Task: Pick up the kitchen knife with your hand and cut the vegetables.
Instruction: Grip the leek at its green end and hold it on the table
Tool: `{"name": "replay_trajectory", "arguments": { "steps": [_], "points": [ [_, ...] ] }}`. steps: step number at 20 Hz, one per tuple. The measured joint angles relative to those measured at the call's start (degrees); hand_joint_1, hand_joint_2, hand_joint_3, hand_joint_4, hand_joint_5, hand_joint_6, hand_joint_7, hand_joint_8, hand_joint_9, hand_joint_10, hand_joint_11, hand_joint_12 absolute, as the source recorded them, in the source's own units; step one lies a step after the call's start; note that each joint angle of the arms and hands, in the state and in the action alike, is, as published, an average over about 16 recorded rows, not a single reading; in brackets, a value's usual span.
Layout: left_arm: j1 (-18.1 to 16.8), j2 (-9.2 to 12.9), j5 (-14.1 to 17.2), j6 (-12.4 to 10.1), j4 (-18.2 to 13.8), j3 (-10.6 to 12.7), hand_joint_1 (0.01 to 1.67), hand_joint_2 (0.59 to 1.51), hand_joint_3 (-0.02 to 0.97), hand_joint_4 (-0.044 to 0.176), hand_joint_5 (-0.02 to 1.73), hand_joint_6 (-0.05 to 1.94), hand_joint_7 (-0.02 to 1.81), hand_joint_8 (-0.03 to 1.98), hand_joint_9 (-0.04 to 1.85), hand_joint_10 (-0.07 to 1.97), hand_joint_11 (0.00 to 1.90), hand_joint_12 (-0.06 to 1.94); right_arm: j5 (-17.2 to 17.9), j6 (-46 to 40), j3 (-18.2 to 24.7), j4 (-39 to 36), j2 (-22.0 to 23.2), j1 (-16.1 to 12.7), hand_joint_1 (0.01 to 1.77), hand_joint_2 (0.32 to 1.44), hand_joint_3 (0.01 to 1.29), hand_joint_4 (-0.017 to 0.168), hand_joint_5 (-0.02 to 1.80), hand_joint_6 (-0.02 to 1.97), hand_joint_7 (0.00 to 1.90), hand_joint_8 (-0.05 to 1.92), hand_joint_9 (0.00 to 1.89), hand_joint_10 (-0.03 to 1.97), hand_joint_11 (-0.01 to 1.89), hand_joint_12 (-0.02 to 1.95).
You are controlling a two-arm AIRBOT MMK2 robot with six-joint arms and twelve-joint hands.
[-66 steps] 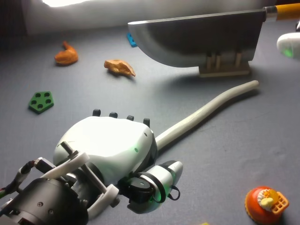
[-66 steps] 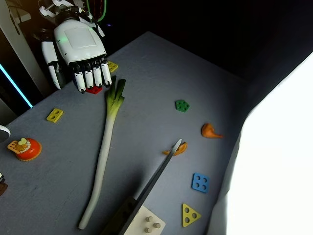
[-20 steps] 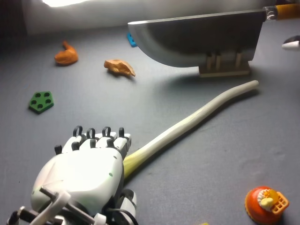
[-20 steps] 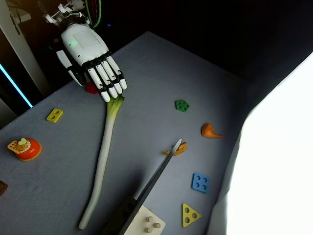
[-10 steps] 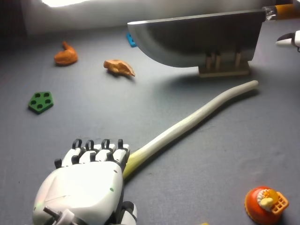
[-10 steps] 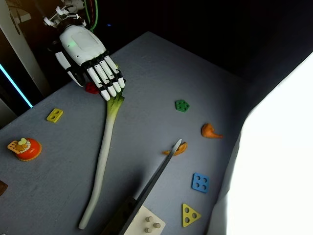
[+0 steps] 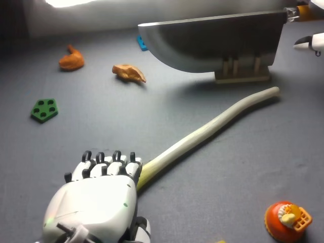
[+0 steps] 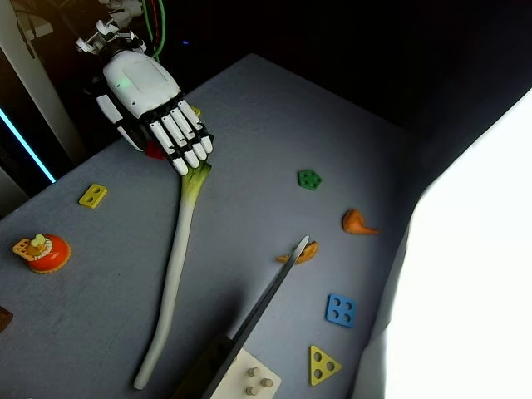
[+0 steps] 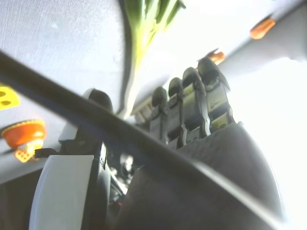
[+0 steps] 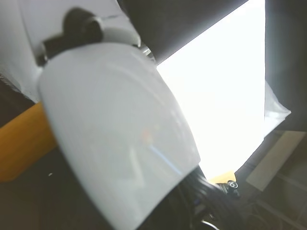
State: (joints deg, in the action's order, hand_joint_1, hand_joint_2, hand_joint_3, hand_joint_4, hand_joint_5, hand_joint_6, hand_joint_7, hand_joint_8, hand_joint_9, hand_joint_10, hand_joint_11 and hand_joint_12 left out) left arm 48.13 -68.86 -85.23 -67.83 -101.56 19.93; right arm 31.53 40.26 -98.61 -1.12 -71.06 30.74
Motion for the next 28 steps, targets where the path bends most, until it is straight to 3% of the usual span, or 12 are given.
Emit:
{"name": "replay_trajectory", "arguments": {
  "steps": [17,24,28],
  "points": [
    [-0.46,-2.74,3.62,0.05,0.38,4.5,0.87,1.376,0.017,-0.001,0.21,-0.01,0.18,-0.01,0.17,0.02,0.02,0.39,1.67,-0.51,-2.15,0.08,-2.17,1.2,1.09,1.0,0.02,0.027,0.03,0.04,0.04,0.02,0.02,0.04,0.02,0.03],
    [-0.65,-2.83,6.37,0.08,0.61,5.96,0.86,1.383,0.018,-0.001,0.21,-0.01,0.17,-0.01,0.15,0.02,0.02,0.32,1.93,-0.82,-2.18,0.38,-2.2,1.36,1.12,1.03,0.02,0.015,0.17,0.57,0.19,0.55,0.11,0.67,0.04,0.78],
    [-0.69,-2.83,7.71,0.09,0.71,6.72,0.86,1.376,0.018,0.001,0.21,-0.01,0.17,-0.01,0.15,0.02,0.02,0.31,2.11,-0.9,-2.23,0.6,-2.2,1.38,1.12,1.04,0.08,0.006,0.34,0.92,0.37,0.97,0.27,1.13,0.2,1.26]
  ]
}}
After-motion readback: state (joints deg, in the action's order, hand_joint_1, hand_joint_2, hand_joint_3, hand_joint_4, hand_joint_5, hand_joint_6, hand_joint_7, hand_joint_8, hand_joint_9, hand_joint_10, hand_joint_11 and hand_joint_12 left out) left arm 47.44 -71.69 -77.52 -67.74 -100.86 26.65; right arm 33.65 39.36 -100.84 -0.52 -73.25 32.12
